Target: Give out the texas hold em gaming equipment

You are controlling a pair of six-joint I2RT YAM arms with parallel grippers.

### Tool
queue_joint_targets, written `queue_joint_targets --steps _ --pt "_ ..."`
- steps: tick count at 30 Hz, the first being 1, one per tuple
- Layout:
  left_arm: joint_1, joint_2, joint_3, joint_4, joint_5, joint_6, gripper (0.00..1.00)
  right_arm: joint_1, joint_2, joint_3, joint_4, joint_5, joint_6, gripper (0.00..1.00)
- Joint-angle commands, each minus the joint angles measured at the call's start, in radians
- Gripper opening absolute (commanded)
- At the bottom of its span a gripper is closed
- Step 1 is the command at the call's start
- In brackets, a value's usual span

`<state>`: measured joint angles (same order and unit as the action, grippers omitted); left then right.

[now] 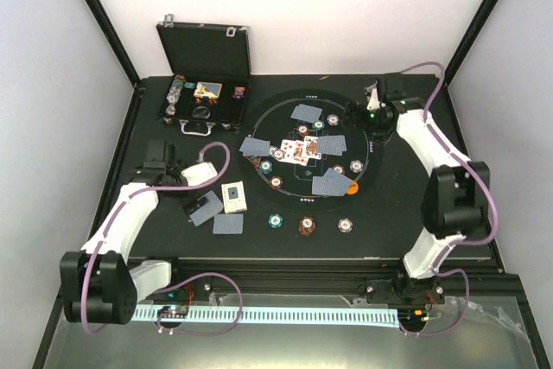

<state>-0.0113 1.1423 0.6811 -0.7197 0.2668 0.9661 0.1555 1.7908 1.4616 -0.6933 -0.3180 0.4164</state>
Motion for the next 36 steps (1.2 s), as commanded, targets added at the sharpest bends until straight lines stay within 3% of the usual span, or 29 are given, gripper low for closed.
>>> queue_joint_targets --steps 1,4,8,11,14,18,21,23,25,30,32,34,36 --pt "0.015 -0.061 0.137 0.056 0.082 -0.228 0.99 -0.001 -0.139 -0.112 0.035 0.21 -0.006 1.0" --pt "0.027 -0.097 0.137 0.24 0.119 -0.433 0.99 -0.001 -0.251 -0.221 0.104 0.414 0.02 1.0" --pt "0.03 -0.135 -0.02 0.618 0.042 -0.67 0.99 0.0 -0.415 -0.416 0.235 0.73 0.03 1.0" --pt "0.03 -0.132 -0.165 0.89 -0.006 -0.756 0.99 -0.001 -0.522 -0.62 0.442 0.964 -0.064 1.0" --pt "0.029 -0.108 -0.291 1.128 -0.003 -0.787 0.99 -0.001 -0.61 -0.802 0.661 1.064 -0.155 1.0" --pt "0.029 -0.033 -0.404 1.423 -0.026 -0.79 0.99 -0.002 -0.73 -1.036 0.995 1.035 -0.261 1.0" --pt "0.029 0.036 -0.416 1.54 -0.049 -0.799 0.99 -0.009 -0.768 -1.185 1.32 0.988 -0.304 1.0" --pt "0.031 0.051 -0.4 1.55 -0.06 -0.853 0.99 -0.018 -0.736 -1.216 1.408 0.977 -0.312 1.0" --pt "0.029 0.098 -0.43 1.656 -0.03 -0.848 0.99 -0.023 -0.691 -1.232 1.48 0.964 -0.332 1.0" --pt "0.024 0.284 -0.492 1.959 -0.11 -0.868 0.99 -0.039 -0.593 -1.247 1.64 0.856 -0.336 1.0" --pt "0.021 0.268 -0.488 1.93 -0.122 -0.872 0.99 -0.044 -0.539 -1.242 1.692 0.814 -0.334 1.0" --pt "0.021 0.22 -0.448 1.777 -0.142 -0.891 0.99 -0.045 -0.479 -1.236 1.75 0.798 -0.343 1.0" --pt "0.021 0.238 -0.403 1.717 -0.172 -0.895 0.99 -0.045 -0.446 -1.227 1.766 0.681 -0.389 1.0"
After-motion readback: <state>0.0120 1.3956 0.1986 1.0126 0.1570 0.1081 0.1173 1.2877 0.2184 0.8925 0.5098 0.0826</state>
